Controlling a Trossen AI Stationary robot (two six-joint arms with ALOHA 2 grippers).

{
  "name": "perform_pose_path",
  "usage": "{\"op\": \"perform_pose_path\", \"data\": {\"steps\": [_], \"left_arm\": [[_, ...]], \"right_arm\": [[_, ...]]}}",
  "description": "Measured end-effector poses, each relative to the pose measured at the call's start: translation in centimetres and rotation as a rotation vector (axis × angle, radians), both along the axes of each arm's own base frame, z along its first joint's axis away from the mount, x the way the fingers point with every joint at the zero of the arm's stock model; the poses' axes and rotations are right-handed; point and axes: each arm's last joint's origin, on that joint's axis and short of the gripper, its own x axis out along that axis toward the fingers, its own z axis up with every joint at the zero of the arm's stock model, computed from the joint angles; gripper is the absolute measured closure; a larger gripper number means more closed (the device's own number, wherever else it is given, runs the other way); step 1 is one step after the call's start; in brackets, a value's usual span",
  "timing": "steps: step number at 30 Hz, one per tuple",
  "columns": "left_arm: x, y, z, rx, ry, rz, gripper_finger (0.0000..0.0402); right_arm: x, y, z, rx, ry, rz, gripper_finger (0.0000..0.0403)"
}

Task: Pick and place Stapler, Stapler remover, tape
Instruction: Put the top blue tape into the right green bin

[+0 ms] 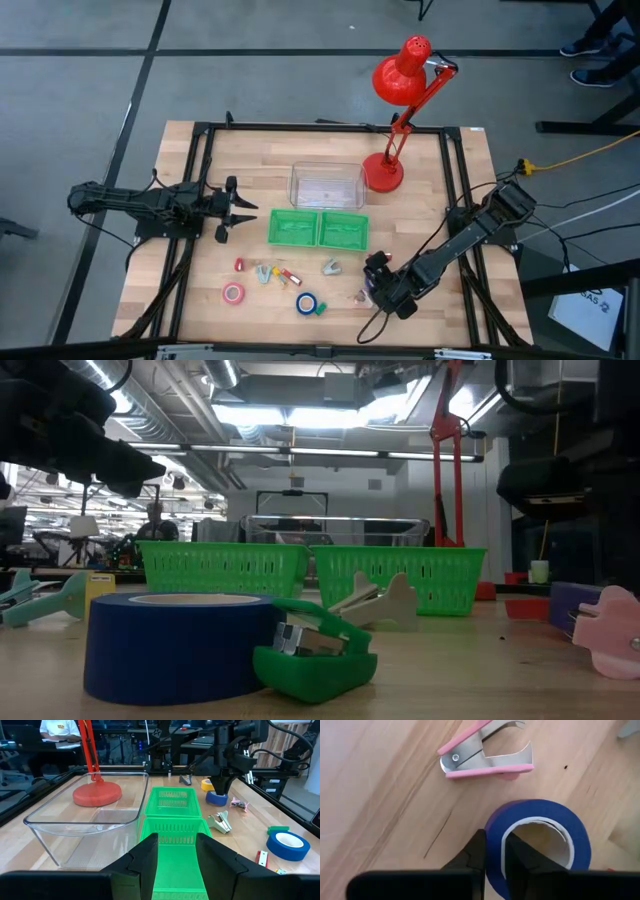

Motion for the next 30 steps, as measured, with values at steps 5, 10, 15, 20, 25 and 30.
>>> {"op": "perform_pose_path", "data": {"steps": [5, 10, 15, 20, 25, 30], "left_arm": [[0.0, 0.0, 0.0, 0.000, 0.000, 0.000, 0.0272], [0.0, 0.0, 0.0, 0.000, 0.000, 0.000, 0.0272], [0.0, 0.0, 0.0, 0.000, 0.000, 0.000, 0.0272], [0.0, 0.0, 0.0, 0.000, -0.001, 0.000, 0.0272], [0.0, 0.0, 0.0, 0.000, 0.000, 0.000, 0.0272], [0.0, 0.0, 0.0, 0.000, 0.000, 0.000, 0.0272]], "right_arm": [[0.0, 0.0, 0.1, 0.044, 0.017, -0.094, 0.0361], [-0.4, 0.2, 0.5, 0.122, 0.071, -0.131, 0.0359], [-0.6, 0.0, 2.3, 0.207, 0.053, -0.175, 0.0362], [-1.0, -0.2, 4.6, 0.291, 0.017, -0.242, 0.0361], [-1.3, -0.6, 6.3, 0.348, -0.026, -0.268, 0.0355], [-0.9, -1.4, 7.5, 0.402, -0.063, -0.323, 0.0353]]}}
